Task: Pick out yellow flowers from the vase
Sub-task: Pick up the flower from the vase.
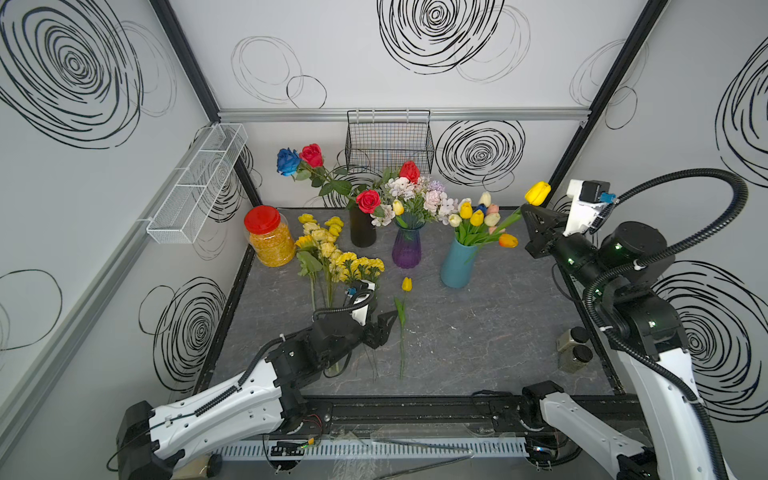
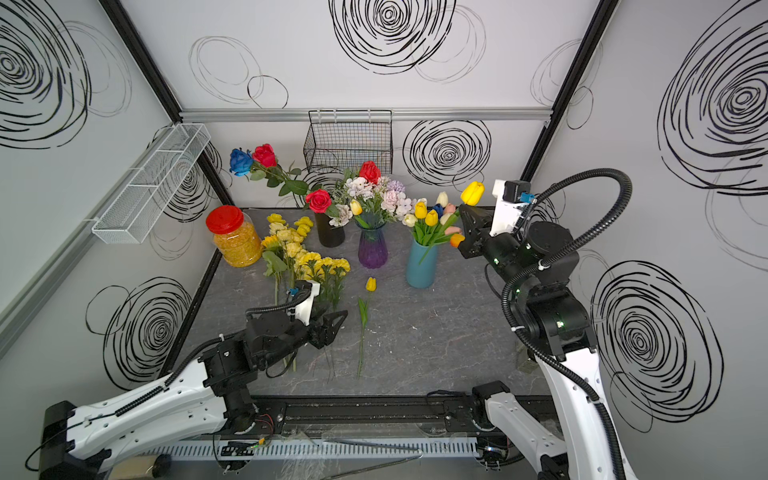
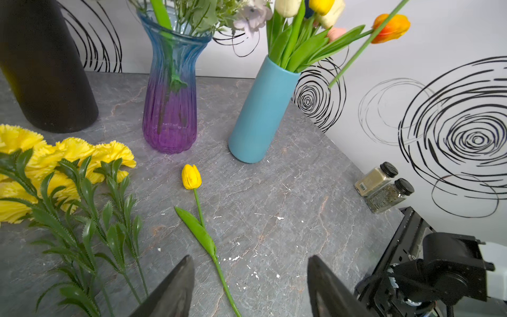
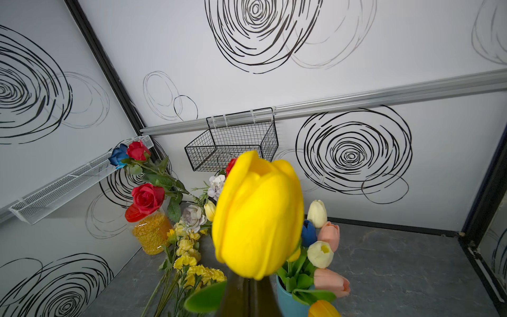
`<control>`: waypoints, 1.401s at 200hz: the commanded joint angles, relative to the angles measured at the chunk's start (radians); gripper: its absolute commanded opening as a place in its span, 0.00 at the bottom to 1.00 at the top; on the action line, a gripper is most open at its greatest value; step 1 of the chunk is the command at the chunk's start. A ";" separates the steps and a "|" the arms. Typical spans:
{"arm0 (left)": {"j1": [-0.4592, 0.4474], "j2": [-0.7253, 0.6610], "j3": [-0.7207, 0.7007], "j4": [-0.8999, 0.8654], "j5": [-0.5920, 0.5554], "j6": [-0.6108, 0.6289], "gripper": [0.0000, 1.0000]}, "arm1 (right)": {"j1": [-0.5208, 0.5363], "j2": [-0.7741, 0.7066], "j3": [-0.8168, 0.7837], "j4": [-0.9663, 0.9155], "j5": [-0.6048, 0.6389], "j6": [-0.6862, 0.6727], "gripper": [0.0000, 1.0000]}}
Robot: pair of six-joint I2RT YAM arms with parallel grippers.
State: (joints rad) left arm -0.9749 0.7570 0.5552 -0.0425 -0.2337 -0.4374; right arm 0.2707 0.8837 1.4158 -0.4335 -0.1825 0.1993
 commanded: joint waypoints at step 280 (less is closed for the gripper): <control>-0.127 0.275 0.165 0.213 0.174 0.167 0.39 | 0.230 -0.071 -0.350 0.200 -0.437 0.172 0.00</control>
State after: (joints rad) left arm -1.0977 1.0214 0.6830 0.1299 -0.0463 -0.2771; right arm 0.4911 0.8276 1.0737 -0.2562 -0.6025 0.3634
